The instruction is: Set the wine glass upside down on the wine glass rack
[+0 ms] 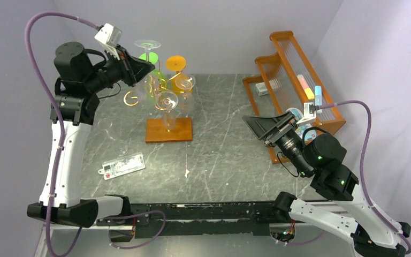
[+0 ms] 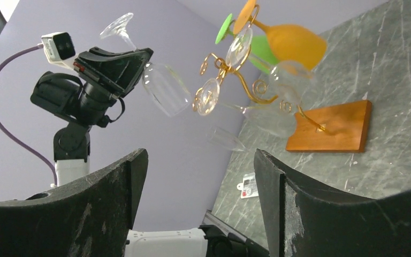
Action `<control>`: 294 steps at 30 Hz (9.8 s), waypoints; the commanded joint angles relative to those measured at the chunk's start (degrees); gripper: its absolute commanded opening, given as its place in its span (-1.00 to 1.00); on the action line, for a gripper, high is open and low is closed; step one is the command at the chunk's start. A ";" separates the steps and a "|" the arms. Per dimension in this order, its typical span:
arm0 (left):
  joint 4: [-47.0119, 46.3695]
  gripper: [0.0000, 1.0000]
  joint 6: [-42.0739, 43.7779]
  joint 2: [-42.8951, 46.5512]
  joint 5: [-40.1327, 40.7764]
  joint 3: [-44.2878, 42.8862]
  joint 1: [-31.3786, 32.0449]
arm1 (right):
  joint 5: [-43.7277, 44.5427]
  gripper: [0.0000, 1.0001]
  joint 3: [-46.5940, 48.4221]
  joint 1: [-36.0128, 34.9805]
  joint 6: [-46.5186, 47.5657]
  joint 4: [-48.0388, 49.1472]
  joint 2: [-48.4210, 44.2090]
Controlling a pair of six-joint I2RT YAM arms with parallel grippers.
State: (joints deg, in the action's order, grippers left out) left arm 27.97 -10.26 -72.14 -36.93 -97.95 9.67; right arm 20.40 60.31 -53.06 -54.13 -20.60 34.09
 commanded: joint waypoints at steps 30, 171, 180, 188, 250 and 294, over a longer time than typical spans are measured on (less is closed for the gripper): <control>-17.00 -0.90 7.88 10.02 12.81 25.93 -19.25 | 1.92 0.50 -3.32 -0.18 4.12 2.27 2.33; -79.16 -0.62 -13.43 3.92 4.15 62.64 -21.01 | -1.78 0.42 -11.62 -0.14 -1.44 8.06 -2.30; -70.80 0.11 -14.44 7.76 10.15 63.77 -21.01 | -0.67 0.40 -11.36 -0.15 -1.11 7.23 -3.94; -54.46 0.11 -13.93 12.25 16.17 60.69 -21.01 | 1.44 0.40 -10.90 -0.13 0.90 6.39 -7.09; 13.72 0.25 -15.29 13.28 54.42 46.08 -21.10 | -1.25 0.42 -13.71 -0.12 -0.31 4.13 -5.09; 13.23 0.72 -31.73 7.14 53.73 57.34 -21.45 | -0.36 0.43 -20.68 -0.19 1.28 6.16 -3.31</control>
State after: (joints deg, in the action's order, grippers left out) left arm 43.27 -40.97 -65.56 15.38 -41.87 -11.49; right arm 17.04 39.68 -53.06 -55.09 -14.17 30.74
